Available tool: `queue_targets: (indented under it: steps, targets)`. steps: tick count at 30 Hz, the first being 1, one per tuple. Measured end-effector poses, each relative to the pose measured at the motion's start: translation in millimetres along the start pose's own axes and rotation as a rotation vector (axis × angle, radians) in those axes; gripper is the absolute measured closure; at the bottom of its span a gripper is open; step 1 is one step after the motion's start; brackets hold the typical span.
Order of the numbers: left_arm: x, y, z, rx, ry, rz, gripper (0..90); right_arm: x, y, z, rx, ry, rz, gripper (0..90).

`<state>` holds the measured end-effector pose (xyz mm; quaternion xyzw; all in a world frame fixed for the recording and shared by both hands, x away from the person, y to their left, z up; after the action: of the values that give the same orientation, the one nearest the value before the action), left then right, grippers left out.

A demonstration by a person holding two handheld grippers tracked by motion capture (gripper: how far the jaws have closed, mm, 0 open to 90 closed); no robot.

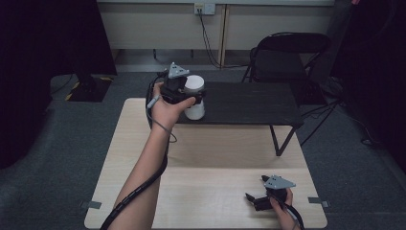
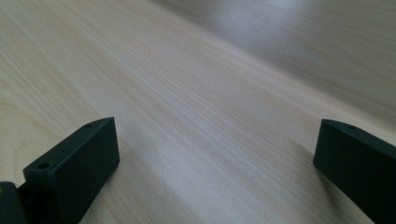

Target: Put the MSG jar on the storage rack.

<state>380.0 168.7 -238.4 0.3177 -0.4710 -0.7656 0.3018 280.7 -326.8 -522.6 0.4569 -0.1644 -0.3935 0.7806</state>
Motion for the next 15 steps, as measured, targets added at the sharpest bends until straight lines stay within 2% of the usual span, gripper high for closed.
queue_targets:
  steps: [6,15]
  targets:
    - [-7.9,-7.5,-7.6,0.010,0.007,0.037,34.1,0.5,0.1,0.0,-0.001,0.005,0.002,0.0]
    - [-9.1,-6.7,-7.0,0.003,-0.003,0.014,34.0,1.1,0.2,-0.1,-0.002,0.009,0.004,0.0]
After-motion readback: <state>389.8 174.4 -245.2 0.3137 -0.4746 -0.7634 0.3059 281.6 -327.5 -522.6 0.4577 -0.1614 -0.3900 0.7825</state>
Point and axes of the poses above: each handheld gripper's, and its own axes: z roughly backward along the jaws, y roughly out of its top, x roughly to its right, the point moved 2 cm from there along -z, roughly forward along the jaws, and after that the axes turned 11 degrees about -z, right-handed, at the moved point
